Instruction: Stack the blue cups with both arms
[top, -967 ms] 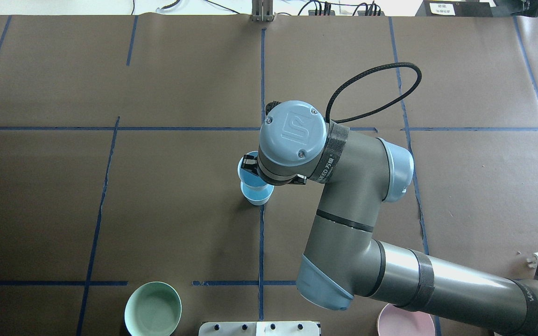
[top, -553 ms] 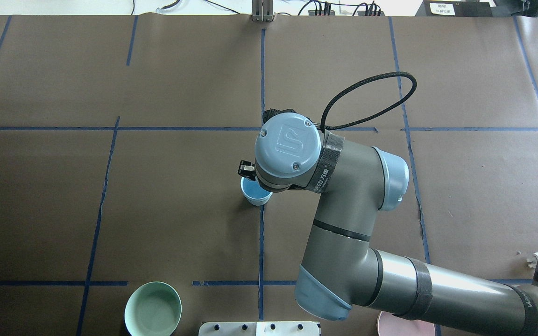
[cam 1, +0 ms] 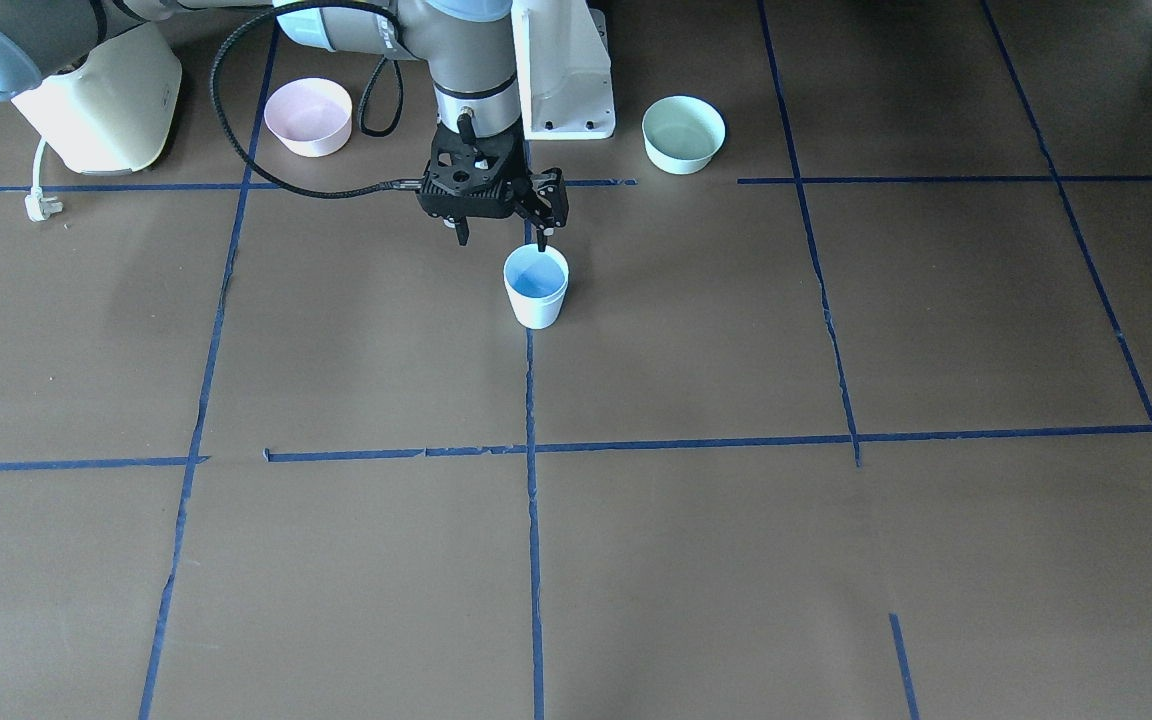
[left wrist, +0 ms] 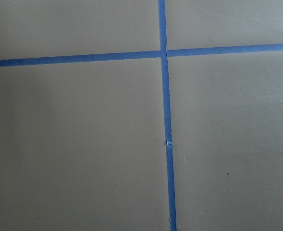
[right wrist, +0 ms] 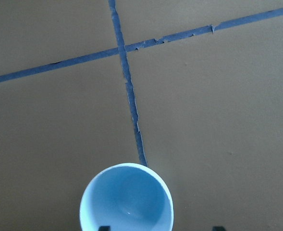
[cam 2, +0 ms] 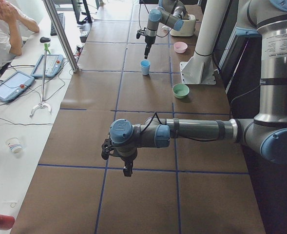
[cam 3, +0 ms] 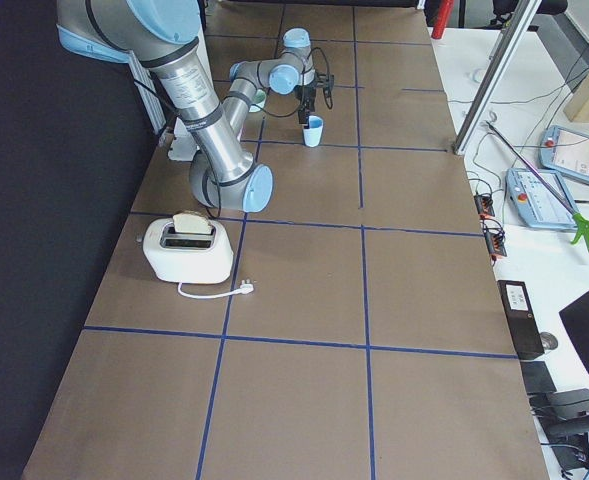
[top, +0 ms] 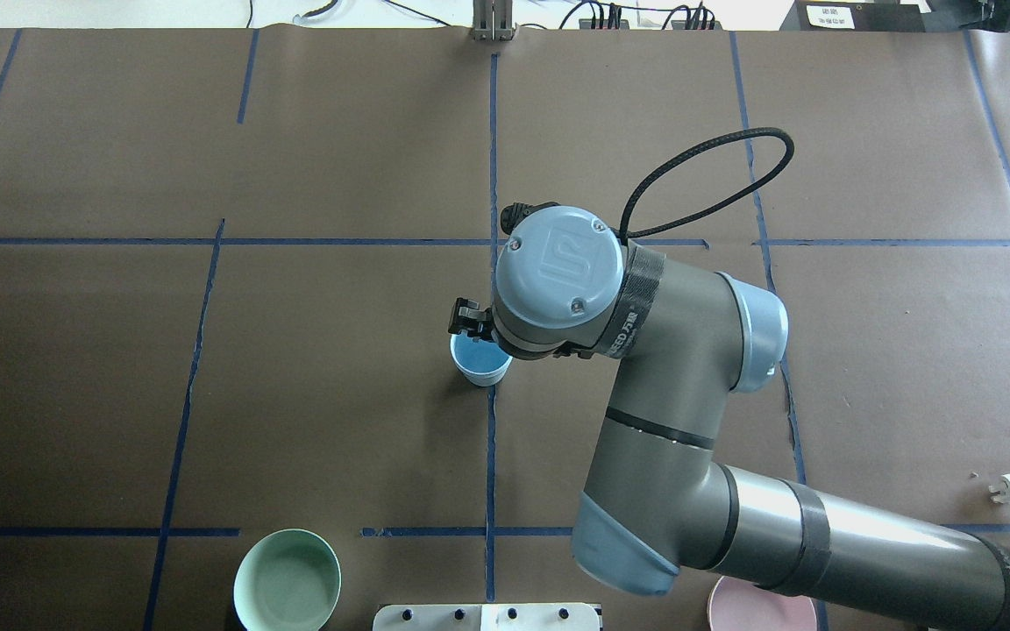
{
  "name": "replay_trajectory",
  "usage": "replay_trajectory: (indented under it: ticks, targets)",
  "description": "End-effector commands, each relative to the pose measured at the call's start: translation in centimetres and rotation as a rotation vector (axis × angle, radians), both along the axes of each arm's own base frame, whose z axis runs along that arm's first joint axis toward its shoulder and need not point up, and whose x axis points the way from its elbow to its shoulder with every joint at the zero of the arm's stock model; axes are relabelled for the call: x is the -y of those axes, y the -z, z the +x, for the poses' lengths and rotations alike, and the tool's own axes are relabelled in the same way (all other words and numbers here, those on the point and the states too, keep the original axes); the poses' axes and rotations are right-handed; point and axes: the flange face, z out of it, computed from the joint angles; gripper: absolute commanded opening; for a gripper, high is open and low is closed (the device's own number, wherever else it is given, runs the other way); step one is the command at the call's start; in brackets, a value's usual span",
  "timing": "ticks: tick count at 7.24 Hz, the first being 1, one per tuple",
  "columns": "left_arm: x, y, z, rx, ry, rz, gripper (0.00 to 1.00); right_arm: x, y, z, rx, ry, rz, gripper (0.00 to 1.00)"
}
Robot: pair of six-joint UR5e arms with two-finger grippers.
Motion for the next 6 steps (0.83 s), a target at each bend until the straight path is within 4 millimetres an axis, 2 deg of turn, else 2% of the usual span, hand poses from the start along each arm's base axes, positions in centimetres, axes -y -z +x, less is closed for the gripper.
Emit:
replay_trajectory:
  ticks: [1, 2, 3, 4, 5, 6]
  targets:
    - [0.0, -0.3, 0.1, 0.000, -0.006, -0.001, 1.00, 7.4, -6.3, 9.5, -0.021, 0.131, 0.027, 1.00]
    - [0.0, -0.4, 0.1, -0.001, -0.004, -0.008, 1.00, 11.8, -12.1, 16.9, -0.060, 0.232, 0.099, 1.00]
    - [0.0, -0.4, 0.1, -0.002, -0.005, -0.005, 1.00, 14.1, -19.1, 24.7, -0.082, 0.344, 0.156, 1.00]
    - [0.3, 0.0, 0.1, 0.000, -0.007, 0.006, 1.00, 14.4, -26.4, 33.9, -0.068, 0.425, 0.195, 1.00]
    - [0.4, 0.1, 0.1, 0.000, -0.008, 0.010, 1.00, 12.5, -32.9, 41.7, -0.048, 0.478, 0.229, 1.00]
    - [0.4, 0.1, 0.1, 0.001, -0.009, 0.010, 1.00, 10.1, -37.6, 47.7, -0.052, 0.510, 0.275, 1.00]
